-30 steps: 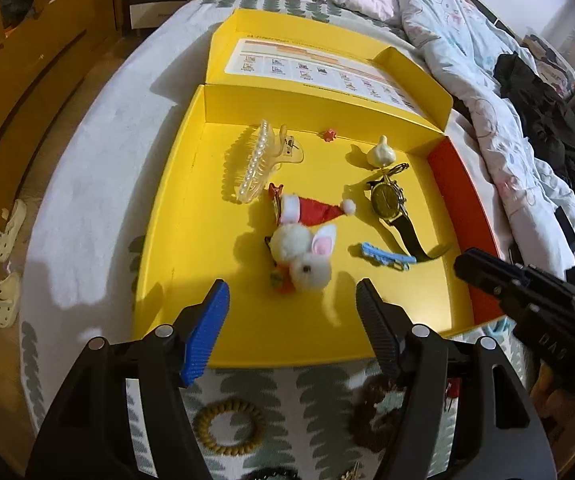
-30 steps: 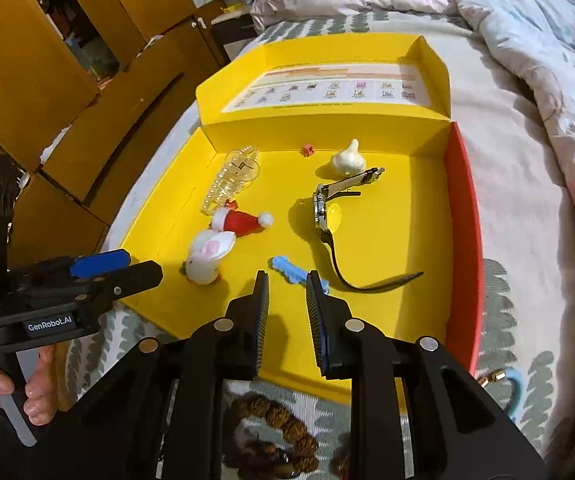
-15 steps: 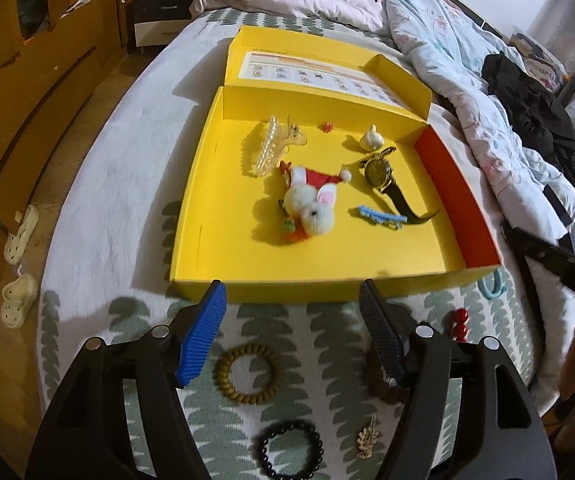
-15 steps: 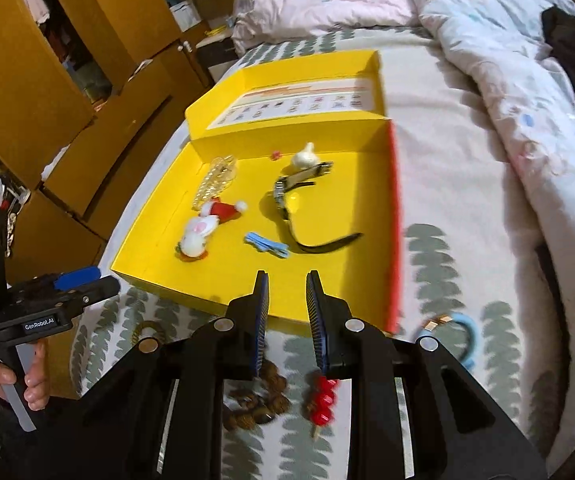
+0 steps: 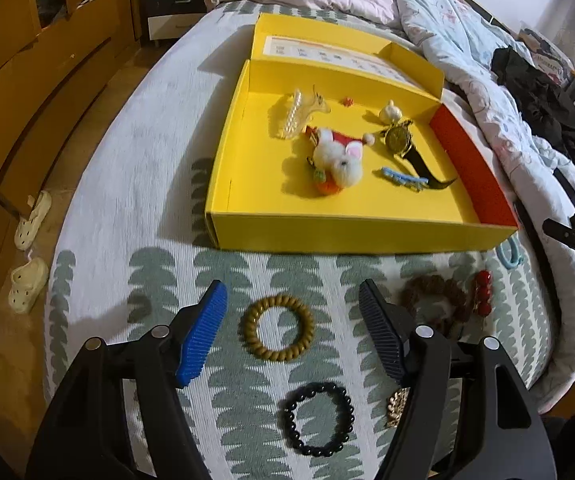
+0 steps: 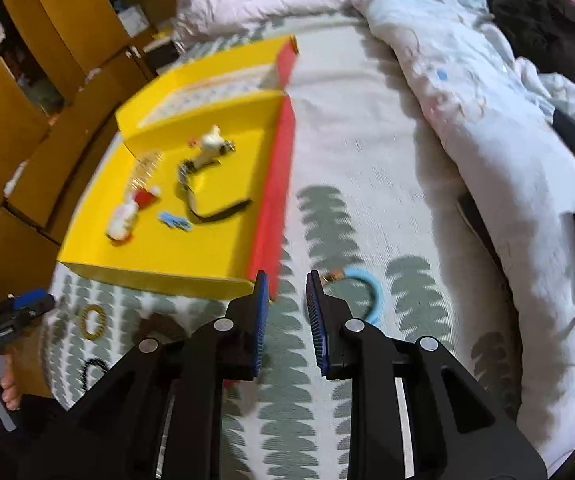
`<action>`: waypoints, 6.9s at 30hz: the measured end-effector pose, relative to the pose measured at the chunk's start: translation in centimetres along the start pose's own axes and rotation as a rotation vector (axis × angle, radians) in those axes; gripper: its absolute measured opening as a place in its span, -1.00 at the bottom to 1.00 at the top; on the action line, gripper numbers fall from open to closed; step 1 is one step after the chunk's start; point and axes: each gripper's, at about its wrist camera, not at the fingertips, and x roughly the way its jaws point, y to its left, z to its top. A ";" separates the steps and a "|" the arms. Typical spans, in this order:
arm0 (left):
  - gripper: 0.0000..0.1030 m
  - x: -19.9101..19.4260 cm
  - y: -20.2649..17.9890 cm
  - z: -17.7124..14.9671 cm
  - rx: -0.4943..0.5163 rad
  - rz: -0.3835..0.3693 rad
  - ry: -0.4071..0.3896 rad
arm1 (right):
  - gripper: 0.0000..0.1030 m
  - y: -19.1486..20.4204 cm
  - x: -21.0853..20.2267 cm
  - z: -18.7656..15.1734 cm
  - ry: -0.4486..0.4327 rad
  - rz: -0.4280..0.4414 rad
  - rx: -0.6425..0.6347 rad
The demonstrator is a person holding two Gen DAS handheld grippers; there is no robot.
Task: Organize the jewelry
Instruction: 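Move the right tool to the light blue bangle while the left tool approaches the brown coil hair tie, then grasp the light blue bangle with the right tool while the left tool grasps the brown coil hair tie, then carry the bangle and hair tie into the yellow box and open both tools, then move the right tool to the red bead stick while the left tool approaches the black bead bracelet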
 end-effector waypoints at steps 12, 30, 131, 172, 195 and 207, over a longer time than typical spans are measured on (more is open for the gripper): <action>0.32 3.0 0.3 -1.3 0.004 0.055 0.105 | -0.49 -3.8 3.8 -1.9 0.131 -0.117 0.049; 0.42 5.4 1.2 -1.2 -0.024 0.093 0.170 | -0.21 -5.3 6.0 -2.3 0.182 -0.143 0.092; -0.82 9.0 0.3 13.0 -0.029 0.092 0.089 | -0.75 7.4 14.2 11.1 0.088 0.028 -0.034; 0.22 0.4 -1.7 7.4 0.057 0.094 -0.095 | 0.01 8.0 2.6 6.2 -0.050 0.026 -0.084; 0.31 1.6 -2.6 -5.0 0.074 0.152 0.032 | 0.15 6.3 1.9 -5.3 0.099 -0.072 -0.119; 0.31 3.0 -2.5 -7.6 0.066 0.180 0.111 | 0.15 7.2 4.1 -6.0 0.135 -0.102 -0.134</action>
